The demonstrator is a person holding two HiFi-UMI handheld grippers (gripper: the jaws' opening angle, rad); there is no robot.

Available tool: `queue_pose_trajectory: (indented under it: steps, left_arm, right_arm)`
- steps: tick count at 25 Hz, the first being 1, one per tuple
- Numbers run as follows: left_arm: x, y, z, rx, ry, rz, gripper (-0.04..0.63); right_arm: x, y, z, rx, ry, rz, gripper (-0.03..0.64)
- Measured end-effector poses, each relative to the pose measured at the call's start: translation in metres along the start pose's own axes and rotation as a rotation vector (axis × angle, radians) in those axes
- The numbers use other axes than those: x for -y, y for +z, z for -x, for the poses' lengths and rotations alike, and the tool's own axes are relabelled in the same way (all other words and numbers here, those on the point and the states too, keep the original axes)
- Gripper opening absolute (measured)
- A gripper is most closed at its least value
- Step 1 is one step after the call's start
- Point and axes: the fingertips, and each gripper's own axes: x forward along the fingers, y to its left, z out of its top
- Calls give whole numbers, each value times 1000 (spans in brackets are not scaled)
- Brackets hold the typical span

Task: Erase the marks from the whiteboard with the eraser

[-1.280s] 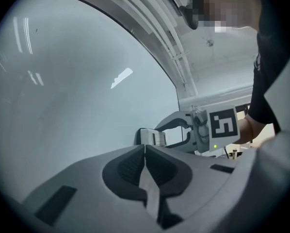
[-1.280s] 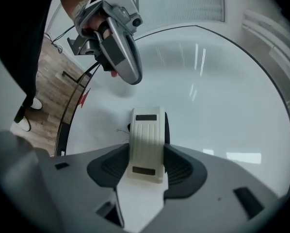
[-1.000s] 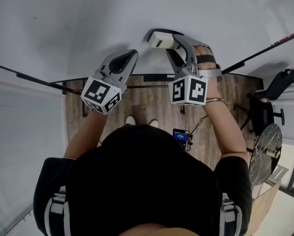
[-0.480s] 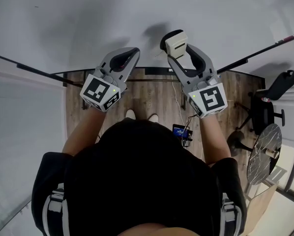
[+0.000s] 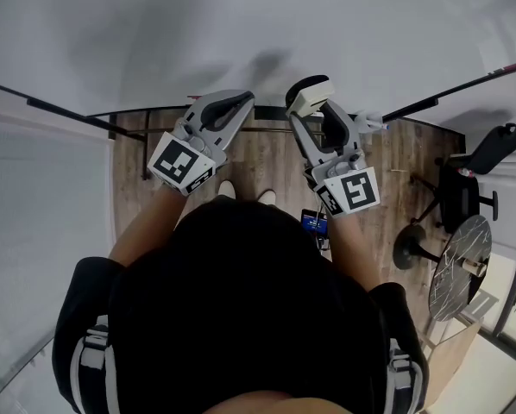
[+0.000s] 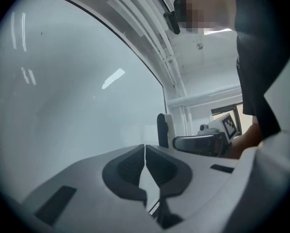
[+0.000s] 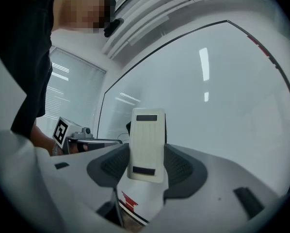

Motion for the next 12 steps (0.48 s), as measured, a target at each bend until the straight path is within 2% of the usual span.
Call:
queue_pose_trajectory:
  steps: [12]
  left_arm:
    - [9,-12,0,-2,-26,9,9]
  right_arm:
    - [4,-13,-2,3,-12,-2,224]
